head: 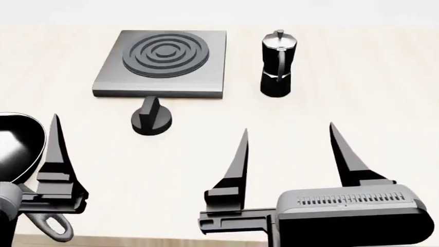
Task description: Turn on the stove.
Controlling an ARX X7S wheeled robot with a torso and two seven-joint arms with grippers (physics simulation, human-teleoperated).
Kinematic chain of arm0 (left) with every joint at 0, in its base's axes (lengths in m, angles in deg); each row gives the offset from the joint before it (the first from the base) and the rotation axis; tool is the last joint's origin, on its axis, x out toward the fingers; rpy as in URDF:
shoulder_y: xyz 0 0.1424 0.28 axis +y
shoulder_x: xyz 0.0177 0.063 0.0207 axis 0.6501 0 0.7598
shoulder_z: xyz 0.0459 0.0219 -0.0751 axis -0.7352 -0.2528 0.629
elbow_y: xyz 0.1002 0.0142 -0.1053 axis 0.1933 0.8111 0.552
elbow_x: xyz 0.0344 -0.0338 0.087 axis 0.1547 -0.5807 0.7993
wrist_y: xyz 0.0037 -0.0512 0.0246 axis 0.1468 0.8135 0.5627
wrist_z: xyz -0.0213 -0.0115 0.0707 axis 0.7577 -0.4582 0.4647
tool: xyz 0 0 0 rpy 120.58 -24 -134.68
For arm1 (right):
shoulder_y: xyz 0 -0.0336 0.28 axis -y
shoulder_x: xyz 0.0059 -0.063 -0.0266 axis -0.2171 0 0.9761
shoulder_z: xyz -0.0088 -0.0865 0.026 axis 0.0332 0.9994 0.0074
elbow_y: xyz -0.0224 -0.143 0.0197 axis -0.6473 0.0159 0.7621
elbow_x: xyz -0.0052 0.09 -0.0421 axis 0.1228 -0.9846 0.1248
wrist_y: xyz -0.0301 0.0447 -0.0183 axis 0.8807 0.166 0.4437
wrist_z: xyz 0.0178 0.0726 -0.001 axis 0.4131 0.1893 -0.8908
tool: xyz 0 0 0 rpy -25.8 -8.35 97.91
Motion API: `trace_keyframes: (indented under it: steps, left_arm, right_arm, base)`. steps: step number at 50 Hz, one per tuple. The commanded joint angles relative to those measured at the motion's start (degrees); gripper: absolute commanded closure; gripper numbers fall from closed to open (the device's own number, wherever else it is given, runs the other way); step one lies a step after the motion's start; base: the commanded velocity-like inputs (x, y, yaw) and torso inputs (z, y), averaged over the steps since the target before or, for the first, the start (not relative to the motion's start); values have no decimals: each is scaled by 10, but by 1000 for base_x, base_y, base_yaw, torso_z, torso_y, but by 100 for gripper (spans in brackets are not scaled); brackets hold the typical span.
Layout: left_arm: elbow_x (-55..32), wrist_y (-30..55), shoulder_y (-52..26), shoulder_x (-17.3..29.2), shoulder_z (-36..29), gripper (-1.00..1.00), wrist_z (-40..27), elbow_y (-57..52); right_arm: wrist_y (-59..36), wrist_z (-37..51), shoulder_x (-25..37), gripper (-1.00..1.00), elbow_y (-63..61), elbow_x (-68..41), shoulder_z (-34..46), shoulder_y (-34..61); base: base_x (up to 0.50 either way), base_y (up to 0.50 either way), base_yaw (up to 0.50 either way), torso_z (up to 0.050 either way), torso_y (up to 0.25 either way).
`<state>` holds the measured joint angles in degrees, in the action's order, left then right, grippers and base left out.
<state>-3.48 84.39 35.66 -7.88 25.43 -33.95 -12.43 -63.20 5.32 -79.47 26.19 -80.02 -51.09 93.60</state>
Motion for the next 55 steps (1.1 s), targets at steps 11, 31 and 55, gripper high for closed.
trace_keyframes:
  steps: [11,31,55]
  left_arm:
    - [-10,1,-5,9,-11,-100,-15,-11]
    - [-24,2,-7,16,-3,-100,-28,-11]
    - [-32,-5,-6,25,-7,-100,-41,-6]
  right_arm:
    - [-7,18,17,-100,-4,12,21,6]
    - [-2,22,23,-100,0,5,24,5]
    - [-8,30,27,-100,-3,0,35,9]
  base:
    - [0,243,0,0,0]
    - [0,260,0,0,0]
    - [0,259,0,0,0]
